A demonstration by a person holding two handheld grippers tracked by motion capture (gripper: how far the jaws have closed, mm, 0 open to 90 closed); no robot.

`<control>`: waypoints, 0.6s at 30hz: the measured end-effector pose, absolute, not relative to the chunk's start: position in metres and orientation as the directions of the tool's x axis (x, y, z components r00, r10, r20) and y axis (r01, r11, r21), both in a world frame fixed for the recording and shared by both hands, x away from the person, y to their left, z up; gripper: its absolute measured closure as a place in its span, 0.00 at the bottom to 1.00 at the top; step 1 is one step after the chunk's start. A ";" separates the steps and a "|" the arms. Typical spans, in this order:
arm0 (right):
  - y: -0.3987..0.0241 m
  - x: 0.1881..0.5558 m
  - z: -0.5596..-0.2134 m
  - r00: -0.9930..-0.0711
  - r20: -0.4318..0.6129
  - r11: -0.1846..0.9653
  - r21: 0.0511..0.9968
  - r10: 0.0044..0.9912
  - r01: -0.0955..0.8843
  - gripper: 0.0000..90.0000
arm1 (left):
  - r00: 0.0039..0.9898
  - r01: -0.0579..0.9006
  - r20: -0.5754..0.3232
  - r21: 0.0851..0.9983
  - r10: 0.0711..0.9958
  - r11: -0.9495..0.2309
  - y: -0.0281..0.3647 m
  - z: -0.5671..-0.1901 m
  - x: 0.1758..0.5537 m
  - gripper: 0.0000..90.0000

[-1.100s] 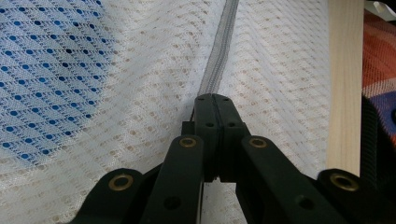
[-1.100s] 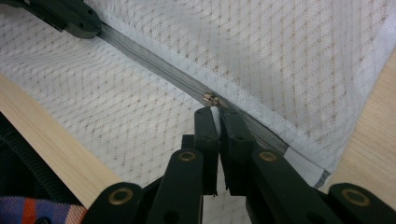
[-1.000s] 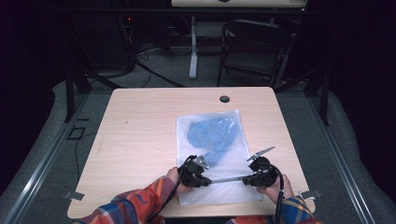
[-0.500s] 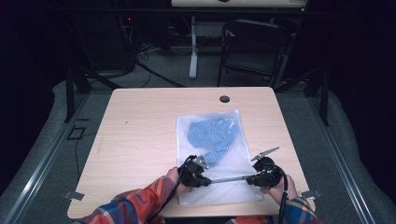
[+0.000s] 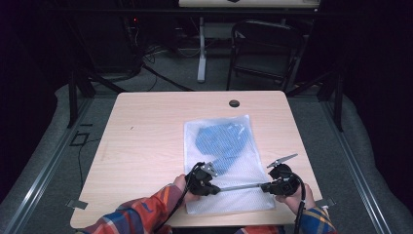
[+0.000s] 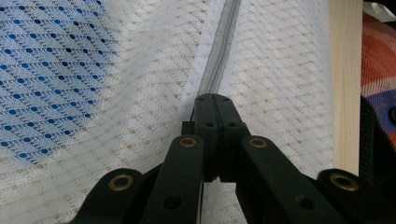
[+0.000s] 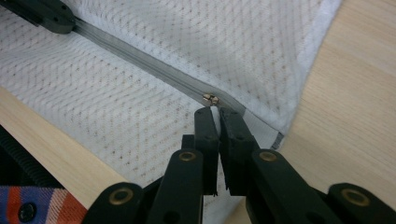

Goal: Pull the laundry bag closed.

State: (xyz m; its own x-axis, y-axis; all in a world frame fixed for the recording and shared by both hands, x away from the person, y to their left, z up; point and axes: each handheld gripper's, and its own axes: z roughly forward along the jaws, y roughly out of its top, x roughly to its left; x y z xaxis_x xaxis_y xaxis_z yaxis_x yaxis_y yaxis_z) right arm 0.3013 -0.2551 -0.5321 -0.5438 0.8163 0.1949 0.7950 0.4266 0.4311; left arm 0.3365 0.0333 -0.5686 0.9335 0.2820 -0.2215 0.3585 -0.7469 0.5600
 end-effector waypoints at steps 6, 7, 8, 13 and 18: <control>-0.263 0.301 -0.532 -0.525 0.193 0.411 0.426 0.829 0.806 0.96 | 0.934 0.358 -0.219 0.563 0.283 -0.745 0.033 -0.569 0.336 1.00; -0.263 0.301 -0.532 -0.525 0.193 0.411 0.426 0.829 0.806 0.96 | 0.933 0.359 -0.227 0.568 0.278 -0.741 0.033 -0.569 0.336 1.00; -0.264 0.300 -0.533 -0.518 0.200 0.396 0.441 0.832 0.806 0.97 | 0.933 0.359 -0.227 0.568 0.278 -0.741 0.033 -0.569 0.336 1.00; -0.268 0.300 -0.533 -0.513 0.175 0.405 0.426 0.841 0.809 0.96 | 0.935 0.356 -0.217 0.563 0.282 -0.746 0.033 -0.569 0.336 1.00; -0.269 0.300 -0.533 -0.509 0.184 0.399 0.423 0.841 0.814 0.96 | 0.934 0.356 -0.217 0.563 0.282 -0.745 0.033 -0.569 0.336 1.00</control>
